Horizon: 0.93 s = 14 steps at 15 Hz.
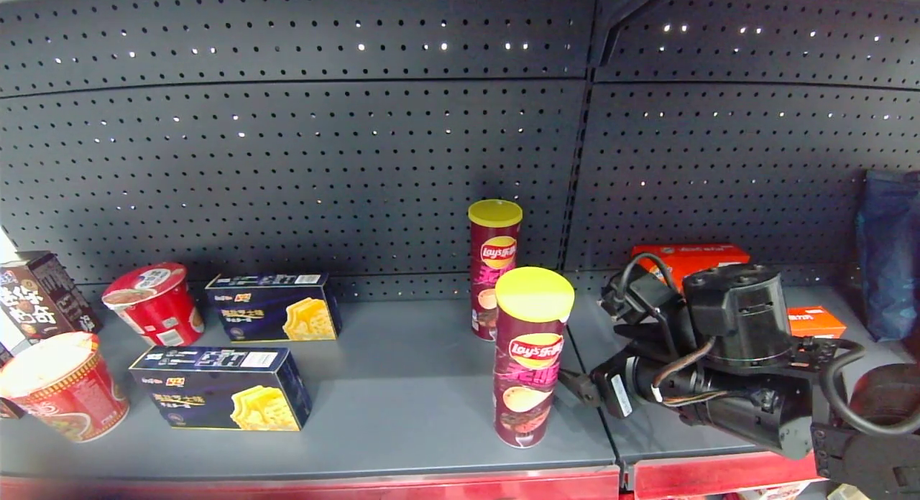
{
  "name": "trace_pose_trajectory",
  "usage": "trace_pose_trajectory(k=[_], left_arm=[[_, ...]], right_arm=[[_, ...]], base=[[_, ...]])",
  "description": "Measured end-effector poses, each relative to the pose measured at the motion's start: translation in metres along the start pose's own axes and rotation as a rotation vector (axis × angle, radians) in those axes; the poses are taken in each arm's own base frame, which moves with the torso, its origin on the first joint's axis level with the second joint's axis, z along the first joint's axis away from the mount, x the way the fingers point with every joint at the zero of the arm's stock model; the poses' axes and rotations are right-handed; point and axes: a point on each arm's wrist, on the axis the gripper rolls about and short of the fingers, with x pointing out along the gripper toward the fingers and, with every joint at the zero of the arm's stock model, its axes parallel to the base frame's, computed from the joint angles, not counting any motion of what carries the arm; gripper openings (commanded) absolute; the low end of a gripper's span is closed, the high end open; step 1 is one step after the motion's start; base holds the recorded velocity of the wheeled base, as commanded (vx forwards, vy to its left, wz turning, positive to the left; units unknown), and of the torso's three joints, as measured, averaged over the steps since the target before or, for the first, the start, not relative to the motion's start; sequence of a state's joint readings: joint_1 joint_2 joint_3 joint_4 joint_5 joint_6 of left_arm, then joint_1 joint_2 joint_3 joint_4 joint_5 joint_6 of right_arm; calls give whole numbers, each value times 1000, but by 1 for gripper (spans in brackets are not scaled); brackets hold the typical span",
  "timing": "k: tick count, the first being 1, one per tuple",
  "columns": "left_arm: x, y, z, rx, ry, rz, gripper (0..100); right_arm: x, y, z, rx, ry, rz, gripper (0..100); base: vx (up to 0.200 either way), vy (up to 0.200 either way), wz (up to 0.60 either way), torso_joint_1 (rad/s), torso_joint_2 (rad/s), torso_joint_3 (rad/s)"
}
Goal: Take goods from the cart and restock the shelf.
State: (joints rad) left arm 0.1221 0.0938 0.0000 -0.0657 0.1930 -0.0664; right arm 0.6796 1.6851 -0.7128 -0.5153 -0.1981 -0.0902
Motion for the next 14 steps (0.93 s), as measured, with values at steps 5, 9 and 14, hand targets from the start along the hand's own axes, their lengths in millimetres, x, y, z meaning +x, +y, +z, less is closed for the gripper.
trace_pose_trajectory(k=[5,9,14], left_arm=[[0,0,0,-2,0,0,100],[0,0,0,-2,1,0,100],[0,0,0,-2,1,0,100]], right_arm=[[2,1,-6,-3,17,0,100],[-5,2,-11,-9,25,7,100],[-12,3,-14,-11,24,15,100]], base=[[0,0,0,0,0,0],[0,0,0,0,0,0],[0,0,0,0,0,0]])
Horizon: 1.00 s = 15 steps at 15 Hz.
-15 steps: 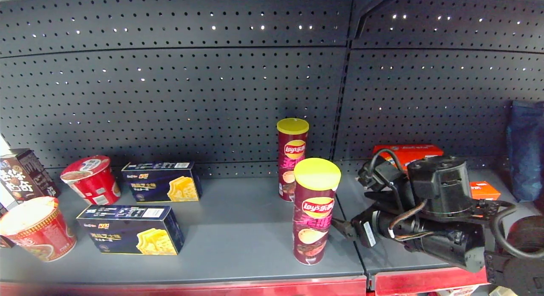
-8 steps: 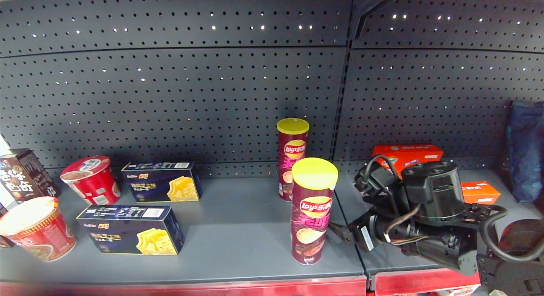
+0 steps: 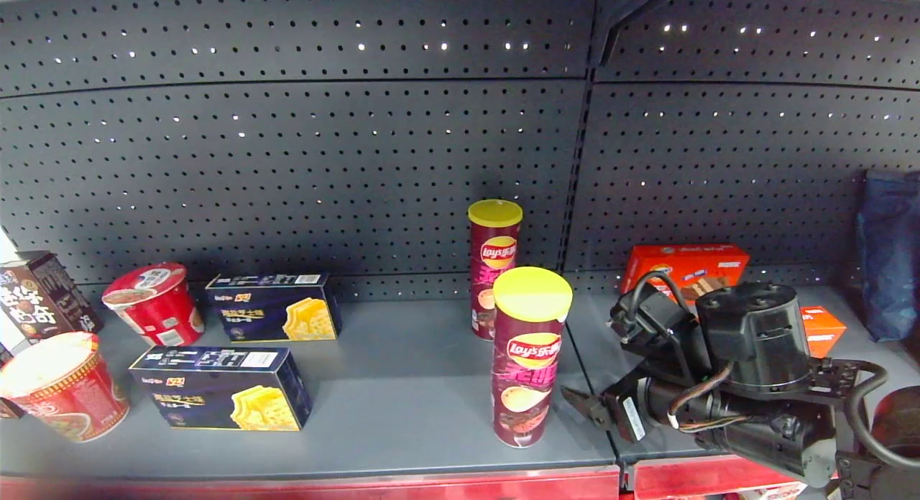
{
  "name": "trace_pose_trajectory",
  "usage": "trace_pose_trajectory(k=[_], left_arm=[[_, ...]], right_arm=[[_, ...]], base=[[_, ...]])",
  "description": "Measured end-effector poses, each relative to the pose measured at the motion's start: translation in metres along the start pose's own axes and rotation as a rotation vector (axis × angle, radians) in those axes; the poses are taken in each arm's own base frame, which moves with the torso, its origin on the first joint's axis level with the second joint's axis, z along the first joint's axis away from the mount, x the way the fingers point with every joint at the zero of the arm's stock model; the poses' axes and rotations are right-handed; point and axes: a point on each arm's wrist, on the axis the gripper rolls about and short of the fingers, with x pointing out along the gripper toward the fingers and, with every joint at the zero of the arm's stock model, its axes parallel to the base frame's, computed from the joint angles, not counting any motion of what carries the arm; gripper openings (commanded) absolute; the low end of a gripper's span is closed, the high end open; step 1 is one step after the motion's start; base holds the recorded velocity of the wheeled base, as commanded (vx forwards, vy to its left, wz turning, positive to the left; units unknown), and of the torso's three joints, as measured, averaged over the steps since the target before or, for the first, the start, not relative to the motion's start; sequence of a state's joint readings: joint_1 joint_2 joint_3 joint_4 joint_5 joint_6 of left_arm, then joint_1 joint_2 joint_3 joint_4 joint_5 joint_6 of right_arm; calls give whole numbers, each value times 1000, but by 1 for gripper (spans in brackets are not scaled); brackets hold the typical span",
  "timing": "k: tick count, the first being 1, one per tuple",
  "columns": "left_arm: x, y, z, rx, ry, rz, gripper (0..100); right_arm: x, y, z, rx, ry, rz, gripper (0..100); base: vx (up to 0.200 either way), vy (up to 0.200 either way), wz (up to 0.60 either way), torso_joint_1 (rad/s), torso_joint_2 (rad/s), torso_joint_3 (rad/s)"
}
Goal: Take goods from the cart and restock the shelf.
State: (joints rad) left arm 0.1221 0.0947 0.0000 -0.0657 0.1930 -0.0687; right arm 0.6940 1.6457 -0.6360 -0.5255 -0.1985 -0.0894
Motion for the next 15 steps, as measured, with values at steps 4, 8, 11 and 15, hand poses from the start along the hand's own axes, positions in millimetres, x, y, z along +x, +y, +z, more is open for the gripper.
trace_pose_trajectory(k=[4,8,11,15], left_arm=[[0,0,0,-29,-1,0,100],[0,0,0,-35,0,0,100],[0,0,0,-35,0,0,100],[0,0,0,-34,1,0,100]], right_arm=[[0,2,3,-1,-12,6,100],[3,2,4,-1,-19,7,100],[6,1,8,3,-29,2,100],[12,2,12,4,-32,2,100]], base=[[0,0,0,0,0,0],[0,0,0,0,0,0],[0,0,0,0,0,0],[0,0,0,0,0,0]])
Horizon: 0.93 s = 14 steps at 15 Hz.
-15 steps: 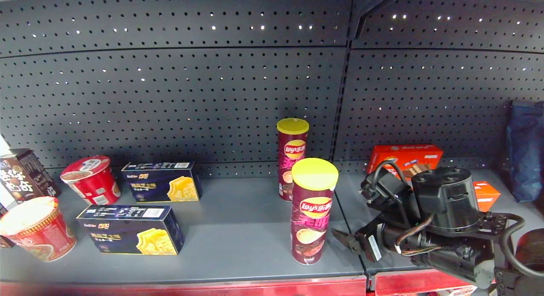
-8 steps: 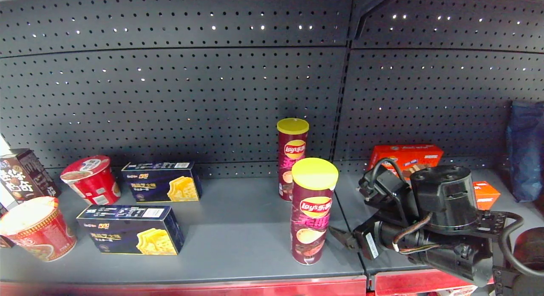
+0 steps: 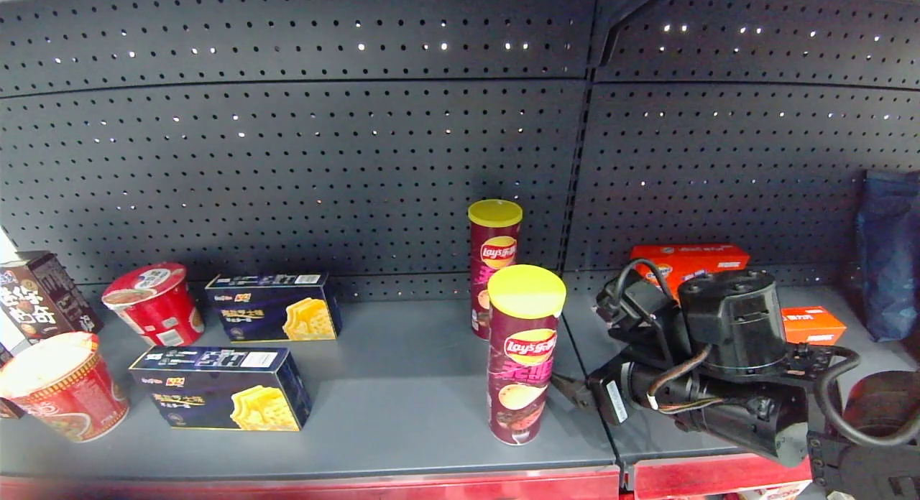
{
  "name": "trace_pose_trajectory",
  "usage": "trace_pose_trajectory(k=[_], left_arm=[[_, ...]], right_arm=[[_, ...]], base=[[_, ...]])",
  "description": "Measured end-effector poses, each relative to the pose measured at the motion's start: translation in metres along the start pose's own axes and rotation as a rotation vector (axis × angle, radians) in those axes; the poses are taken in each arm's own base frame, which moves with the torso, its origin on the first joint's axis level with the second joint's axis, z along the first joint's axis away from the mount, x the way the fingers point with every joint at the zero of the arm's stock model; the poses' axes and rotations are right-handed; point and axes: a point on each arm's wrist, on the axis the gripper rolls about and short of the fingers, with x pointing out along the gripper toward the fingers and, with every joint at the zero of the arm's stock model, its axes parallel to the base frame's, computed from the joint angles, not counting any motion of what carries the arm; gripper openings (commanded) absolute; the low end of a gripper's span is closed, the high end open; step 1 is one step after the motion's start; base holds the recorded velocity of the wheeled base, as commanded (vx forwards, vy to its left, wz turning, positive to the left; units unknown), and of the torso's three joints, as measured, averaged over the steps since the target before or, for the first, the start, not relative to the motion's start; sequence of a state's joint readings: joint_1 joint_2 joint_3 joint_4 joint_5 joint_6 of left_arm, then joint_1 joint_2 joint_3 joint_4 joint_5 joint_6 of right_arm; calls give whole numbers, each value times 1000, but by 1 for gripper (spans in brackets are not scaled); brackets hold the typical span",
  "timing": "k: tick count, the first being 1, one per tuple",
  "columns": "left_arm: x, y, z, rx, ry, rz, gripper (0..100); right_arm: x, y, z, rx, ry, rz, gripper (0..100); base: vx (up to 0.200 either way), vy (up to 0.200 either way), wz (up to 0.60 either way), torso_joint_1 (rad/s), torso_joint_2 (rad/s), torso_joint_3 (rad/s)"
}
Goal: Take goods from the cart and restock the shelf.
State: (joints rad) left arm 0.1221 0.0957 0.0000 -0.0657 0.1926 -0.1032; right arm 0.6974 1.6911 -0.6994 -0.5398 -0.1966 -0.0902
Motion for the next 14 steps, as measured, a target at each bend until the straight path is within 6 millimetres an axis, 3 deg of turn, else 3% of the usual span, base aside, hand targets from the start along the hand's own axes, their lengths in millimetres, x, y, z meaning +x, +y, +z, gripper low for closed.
trace_pose_trajectory(k=[14], left_arm=[[0,0,0,0,3,-2,100]], right_arm=[[6,4,0,-3,3,8,100]], base=[[0,0,0,0,0,0]])
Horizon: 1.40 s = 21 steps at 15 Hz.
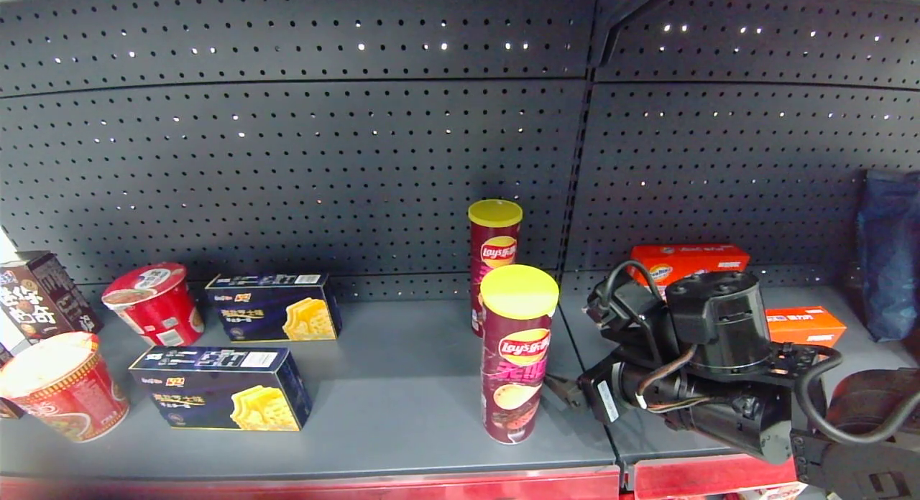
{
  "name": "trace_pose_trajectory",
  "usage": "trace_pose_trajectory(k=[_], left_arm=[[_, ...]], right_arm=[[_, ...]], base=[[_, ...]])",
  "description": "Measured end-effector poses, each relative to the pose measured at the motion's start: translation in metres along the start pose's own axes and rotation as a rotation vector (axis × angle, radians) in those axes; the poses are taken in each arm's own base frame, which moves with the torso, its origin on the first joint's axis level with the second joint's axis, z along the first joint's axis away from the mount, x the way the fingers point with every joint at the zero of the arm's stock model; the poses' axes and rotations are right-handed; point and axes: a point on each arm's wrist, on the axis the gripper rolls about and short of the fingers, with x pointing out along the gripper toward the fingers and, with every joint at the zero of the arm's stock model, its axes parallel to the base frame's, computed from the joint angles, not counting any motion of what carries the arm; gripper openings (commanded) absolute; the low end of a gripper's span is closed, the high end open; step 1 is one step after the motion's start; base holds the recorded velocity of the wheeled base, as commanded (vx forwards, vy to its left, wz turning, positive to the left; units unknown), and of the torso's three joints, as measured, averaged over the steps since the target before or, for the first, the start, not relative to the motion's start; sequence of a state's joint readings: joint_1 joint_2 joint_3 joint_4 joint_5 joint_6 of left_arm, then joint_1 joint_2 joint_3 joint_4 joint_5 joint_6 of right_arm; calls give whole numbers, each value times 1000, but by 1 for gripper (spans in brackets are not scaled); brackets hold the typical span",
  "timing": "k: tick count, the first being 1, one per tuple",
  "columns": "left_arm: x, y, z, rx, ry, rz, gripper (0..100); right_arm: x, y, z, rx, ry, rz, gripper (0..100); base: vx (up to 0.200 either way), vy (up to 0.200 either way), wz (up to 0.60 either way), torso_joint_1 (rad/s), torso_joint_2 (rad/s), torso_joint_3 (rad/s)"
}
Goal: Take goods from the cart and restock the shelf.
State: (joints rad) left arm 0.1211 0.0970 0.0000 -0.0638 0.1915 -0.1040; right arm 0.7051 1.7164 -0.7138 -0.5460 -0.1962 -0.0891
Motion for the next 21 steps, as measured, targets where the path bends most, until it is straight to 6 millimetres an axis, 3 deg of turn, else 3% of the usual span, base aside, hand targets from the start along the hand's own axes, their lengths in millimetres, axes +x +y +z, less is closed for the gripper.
trace_pose_trajectory(k=[21], left_arm=[[0,0,0,-17,0,0,100]], right_arm=[[0,3,0,-1,-7,6,100]], base=[[0,0,0,0,0,0]])
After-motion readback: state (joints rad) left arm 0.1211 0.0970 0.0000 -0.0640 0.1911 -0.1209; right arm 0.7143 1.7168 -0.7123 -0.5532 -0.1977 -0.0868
